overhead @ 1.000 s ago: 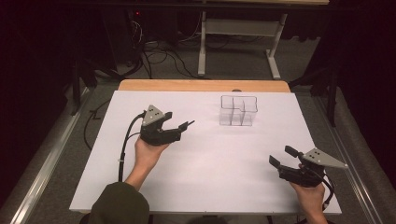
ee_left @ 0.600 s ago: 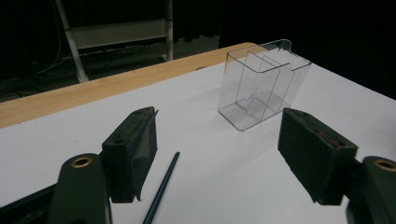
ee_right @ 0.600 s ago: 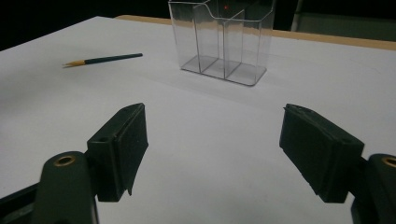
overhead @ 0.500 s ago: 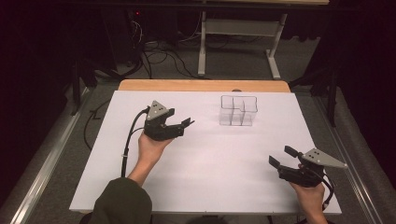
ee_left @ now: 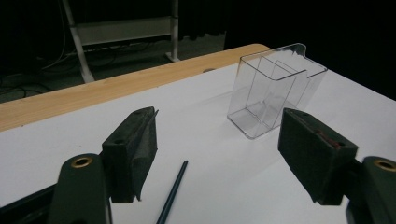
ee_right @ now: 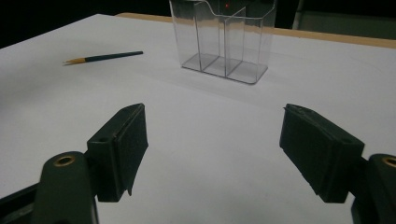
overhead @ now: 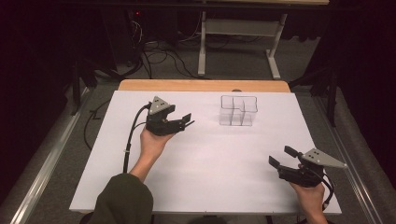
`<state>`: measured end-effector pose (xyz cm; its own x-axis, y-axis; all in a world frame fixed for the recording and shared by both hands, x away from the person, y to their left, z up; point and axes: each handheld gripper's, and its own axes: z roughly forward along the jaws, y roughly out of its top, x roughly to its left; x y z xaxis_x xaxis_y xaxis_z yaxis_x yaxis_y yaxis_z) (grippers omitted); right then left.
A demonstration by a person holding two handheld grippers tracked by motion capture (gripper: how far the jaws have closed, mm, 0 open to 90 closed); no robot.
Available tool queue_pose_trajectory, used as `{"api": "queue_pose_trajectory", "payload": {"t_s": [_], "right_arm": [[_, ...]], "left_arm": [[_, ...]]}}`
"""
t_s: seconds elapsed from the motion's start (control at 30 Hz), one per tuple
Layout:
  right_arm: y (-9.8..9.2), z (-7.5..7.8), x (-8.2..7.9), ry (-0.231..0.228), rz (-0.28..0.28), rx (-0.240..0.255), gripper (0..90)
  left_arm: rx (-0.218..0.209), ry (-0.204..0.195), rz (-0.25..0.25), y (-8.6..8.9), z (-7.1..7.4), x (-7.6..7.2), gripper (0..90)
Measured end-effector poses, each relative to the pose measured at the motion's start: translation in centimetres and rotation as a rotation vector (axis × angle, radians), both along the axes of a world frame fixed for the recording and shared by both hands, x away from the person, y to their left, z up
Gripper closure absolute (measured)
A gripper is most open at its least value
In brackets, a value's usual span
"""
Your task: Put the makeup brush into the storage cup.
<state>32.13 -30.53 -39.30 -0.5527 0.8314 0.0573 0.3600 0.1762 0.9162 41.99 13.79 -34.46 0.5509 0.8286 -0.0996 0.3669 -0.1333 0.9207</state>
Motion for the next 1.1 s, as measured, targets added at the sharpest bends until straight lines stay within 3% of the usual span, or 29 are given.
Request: {"api": "queue_pose_trajectory", "payload": {"t_s": [0.13,0.57,0.6,0.7,0.87,0.93,1.0,1.1], "right_arm": [[0.0,0.0,0.0,0.0,-0.001,0.001,24.9],[0.0,0.0,0.0,0.006,0.003,0.003,24.9],[0.0,0.0,0.0,0.002,0.002,0.007,24.4],[-0.1,0.0,0.0,-0.006,-0.005,0.013,24.2],[-0.3,0.1,-0.1,-0.007,-0.013,0.023,23.8],[-0.1,0.0,0.0,-0.005,-0.006,0.018,23.8],[0.0,0.0,0.0,-0.002,-0.006,0.015,23.7],[0.0,0.0,-0.1,-0.006,-0.013,0.009,23.4]], "left_arm": [[-0.003,0.004,0.003,0.0,0.1,0.3,28.6],[0.059,0.06,0.01,-0.8,0.5,2.1,29.3],[0.079,0.061,0.015,-0.8,0.6,2.2,28.5],[0.078,0.07,0.018,-0.9,0.7,2.5,27.8],[0.14,0.086,0.022,-1.1,0.7,3.2,27.0],[0.174,0.109,-0.016,-1.4,0.6,3.5,26.2],[0.191,0.115,-0.026,-1.5,0.5,3.5,25.2],[0.227,0.156,-0.047,-1.7,0.4,3.7,25.4]]}}
